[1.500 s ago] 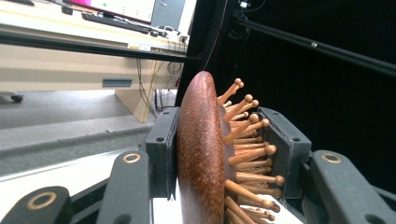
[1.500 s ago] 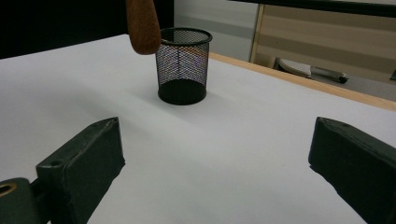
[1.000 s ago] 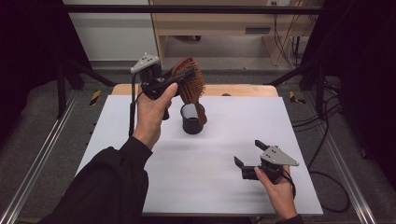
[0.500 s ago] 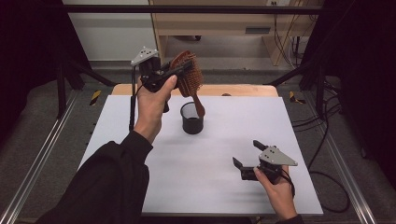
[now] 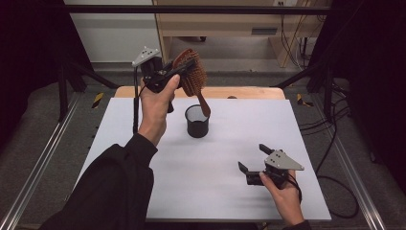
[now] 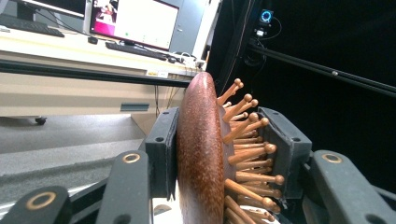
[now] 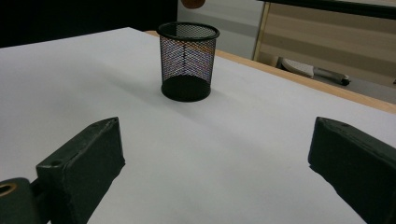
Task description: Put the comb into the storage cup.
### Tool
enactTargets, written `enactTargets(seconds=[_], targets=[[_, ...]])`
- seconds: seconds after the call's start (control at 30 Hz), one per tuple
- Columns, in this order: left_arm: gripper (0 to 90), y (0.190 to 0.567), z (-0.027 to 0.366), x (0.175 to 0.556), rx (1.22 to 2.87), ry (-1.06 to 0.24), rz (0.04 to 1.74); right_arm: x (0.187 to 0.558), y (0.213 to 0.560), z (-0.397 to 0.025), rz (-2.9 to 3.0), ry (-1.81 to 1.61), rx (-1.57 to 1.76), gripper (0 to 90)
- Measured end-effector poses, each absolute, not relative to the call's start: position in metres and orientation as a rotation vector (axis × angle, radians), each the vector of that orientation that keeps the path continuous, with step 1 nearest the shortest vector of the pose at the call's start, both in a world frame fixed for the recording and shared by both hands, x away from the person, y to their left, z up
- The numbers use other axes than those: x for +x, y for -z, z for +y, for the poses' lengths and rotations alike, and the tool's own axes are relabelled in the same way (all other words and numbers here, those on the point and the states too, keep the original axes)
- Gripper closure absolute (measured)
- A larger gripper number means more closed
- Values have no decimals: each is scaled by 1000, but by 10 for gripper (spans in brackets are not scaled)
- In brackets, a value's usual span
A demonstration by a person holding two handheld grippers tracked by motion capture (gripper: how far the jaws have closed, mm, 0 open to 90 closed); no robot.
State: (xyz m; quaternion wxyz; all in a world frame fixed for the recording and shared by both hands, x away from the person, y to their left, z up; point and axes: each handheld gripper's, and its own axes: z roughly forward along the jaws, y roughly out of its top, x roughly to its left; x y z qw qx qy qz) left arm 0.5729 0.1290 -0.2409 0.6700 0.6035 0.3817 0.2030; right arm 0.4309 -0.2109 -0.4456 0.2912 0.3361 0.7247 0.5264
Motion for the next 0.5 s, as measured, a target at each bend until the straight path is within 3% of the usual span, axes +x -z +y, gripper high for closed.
enactTargets(seconds=[0.5], targets=[[516,245,134,578,1347,-458,878,431,445,-210,1931,-1404,889,34]])
